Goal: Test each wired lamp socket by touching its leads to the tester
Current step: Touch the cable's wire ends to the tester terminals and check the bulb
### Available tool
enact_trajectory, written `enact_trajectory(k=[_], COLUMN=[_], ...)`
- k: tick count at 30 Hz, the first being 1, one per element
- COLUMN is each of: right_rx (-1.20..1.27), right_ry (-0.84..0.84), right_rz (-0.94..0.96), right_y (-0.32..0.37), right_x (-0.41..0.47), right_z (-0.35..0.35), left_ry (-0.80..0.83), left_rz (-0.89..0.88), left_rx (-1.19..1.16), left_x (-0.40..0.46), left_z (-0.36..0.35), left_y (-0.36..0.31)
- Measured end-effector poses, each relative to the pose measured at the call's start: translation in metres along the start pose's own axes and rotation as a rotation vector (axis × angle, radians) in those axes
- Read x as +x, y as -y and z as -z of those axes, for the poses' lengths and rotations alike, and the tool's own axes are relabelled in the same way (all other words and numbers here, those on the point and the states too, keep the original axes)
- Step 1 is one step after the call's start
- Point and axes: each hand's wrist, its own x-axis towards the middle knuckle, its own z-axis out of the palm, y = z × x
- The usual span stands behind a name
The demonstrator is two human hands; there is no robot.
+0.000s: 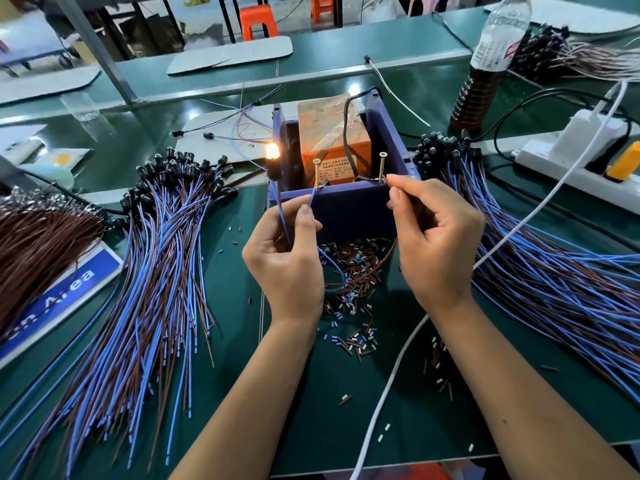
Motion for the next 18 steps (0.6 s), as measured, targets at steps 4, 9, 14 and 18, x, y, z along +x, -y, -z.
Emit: enact_trajectory(k=[4, 9, 14, 18], right_rx=[0.028, 0.072, 0.066, 0.016], right_ry=[-0.047, -0.166, -0.311, -0.508], right_rz=[-0.046, -0.178, -0.294, -0.327], right_y=[-0.002, -0.006, -0.003, -0.005], right_x=[-0.004, -0.013, -0.017, -0.021], right_z=[0.003, 0.020, 0.048, 0.087], left_ry=[-0.032, 0.001, 0.295, 0.741], left_rz=[0.002, -0.090, -0.053, 0.043], left_rx=[0.038, 0.146, 0.255, 0.440], left_x=[-0.001, -0.012, -0.033, -0.045], left_z=[0.001, -0.004, -0.053, -0.111], left_y=[-0.001, -0.010, -0.035, -0.053])
